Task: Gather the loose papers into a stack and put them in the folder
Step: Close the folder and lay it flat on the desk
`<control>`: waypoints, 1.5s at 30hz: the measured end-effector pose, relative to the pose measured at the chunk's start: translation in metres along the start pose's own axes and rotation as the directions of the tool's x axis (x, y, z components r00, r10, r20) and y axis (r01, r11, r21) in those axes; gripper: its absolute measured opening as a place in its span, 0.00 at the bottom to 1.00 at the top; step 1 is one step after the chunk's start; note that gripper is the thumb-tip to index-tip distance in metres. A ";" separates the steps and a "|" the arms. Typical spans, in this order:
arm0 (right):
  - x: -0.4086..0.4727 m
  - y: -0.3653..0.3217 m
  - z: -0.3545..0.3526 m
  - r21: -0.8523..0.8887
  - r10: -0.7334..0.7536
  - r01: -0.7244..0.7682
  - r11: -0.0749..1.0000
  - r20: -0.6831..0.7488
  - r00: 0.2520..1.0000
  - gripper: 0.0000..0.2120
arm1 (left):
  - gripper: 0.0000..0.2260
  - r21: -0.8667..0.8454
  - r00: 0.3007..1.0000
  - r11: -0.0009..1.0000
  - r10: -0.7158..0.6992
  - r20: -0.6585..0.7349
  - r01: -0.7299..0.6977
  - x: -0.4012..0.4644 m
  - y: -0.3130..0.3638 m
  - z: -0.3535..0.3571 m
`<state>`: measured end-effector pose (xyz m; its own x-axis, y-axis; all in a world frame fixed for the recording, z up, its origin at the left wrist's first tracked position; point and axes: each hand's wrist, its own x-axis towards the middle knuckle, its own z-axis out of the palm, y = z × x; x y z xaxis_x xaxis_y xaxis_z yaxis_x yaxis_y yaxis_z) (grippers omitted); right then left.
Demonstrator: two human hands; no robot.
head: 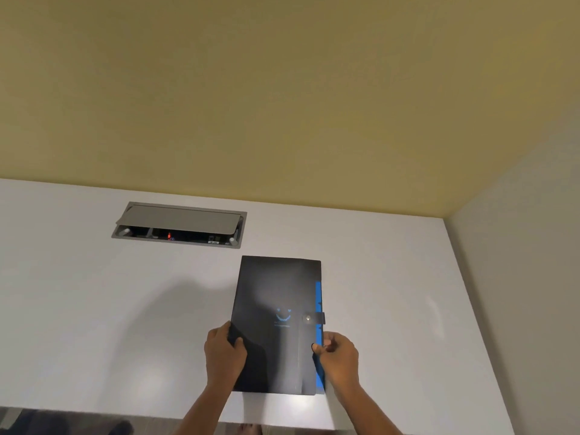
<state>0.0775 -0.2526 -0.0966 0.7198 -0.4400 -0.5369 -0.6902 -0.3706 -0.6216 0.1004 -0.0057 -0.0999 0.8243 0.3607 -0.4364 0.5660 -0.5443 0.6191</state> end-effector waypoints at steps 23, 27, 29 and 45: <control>0.112 -0.098 -0.007 0.237 -0.078 0.045 0.971 0.133 0.988 0.30 | 0.22 -0.143 0.985 0.981 0.144 0.099 -0.129 0.135 0.107 0.008; 0.110 -0.099 -0.006 0.224 -0.078 0.048 0.973 0.125 0.989 0.32 | 0.22 -0.158 0.983 0.979 0.146 0.109 -0.128 0.136 0.106 0.008; 0.108 -0.099 -0.006 0.221 -0.088 0.060 0.973 0.116 0.989 0.32 | 0.23 -0.162 0.983 0.979 0.144 0.114 -0.124 0.135 0.104 0.008; 0.074 -0.130 -0.075 -0.410 -0.547 0.492 0.768 -0.020 0.837 0.32 | 0.36 0.310 0.856 0.817 0.516 -0.018 -0.486 0.088 0.109 -0.047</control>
<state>0.2148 -0.2982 -0.0124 0.9784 -0.1821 -0.0982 -0.2067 -0.8364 -0.5076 0.2355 0.0023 -0.0398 0.9983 0.0410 -0.0425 0.0571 -0.8549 0.5156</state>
